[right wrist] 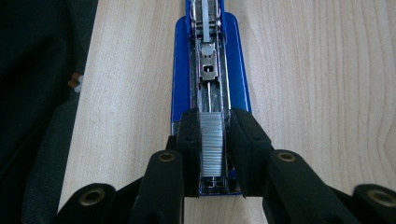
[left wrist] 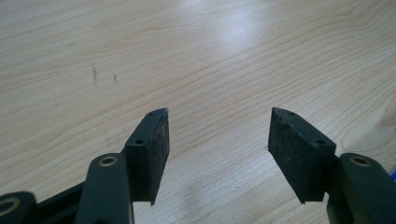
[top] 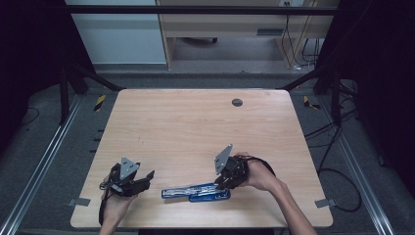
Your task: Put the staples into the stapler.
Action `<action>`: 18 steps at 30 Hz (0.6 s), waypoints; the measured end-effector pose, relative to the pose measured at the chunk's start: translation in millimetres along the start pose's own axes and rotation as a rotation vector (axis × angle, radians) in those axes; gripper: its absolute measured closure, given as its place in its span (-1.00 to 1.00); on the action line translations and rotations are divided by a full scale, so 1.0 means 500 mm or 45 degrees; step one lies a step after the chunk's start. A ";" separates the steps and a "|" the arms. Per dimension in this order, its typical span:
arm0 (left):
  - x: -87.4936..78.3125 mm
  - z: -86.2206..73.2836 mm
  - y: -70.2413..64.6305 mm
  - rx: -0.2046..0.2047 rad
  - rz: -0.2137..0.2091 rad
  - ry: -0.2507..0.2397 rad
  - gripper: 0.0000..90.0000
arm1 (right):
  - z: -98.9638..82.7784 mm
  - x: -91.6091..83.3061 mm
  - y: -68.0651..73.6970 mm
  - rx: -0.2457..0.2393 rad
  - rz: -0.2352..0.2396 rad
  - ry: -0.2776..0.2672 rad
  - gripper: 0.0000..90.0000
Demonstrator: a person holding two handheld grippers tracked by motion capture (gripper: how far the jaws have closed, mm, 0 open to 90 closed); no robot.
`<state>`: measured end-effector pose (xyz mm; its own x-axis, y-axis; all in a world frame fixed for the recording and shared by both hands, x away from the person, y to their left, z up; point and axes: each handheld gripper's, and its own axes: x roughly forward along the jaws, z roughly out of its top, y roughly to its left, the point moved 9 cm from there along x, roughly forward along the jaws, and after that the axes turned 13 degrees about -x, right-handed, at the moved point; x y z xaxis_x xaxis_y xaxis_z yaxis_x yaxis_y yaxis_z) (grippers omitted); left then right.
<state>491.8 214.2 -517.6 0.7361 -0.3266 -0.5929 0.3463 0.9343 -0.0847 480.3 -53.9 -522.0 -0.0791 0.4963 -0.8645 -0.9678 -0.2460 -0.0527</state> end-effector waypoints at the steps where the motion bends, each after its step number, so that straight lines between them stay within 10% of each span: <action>1: 0.000 0.000 0.000 0.001 0.001 0.001 -0.15 | 0.000 0.001 0.001 0.012 0.006 0.005 0.70; 18: 0.000 0.000 0.000 0.002 0.002 0.002 -0.15 | 0.006 0.000 0.002 -0.041 0.006 -0.011 0.73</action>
<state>491.9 214.3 -517.9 0.7355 -0.3252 -0.5943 0.3461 0.9345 -0.0830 478.7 -51.7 -520.8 -0.0855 0.5023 -0.8605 -0.9593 -0.2748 -0.0651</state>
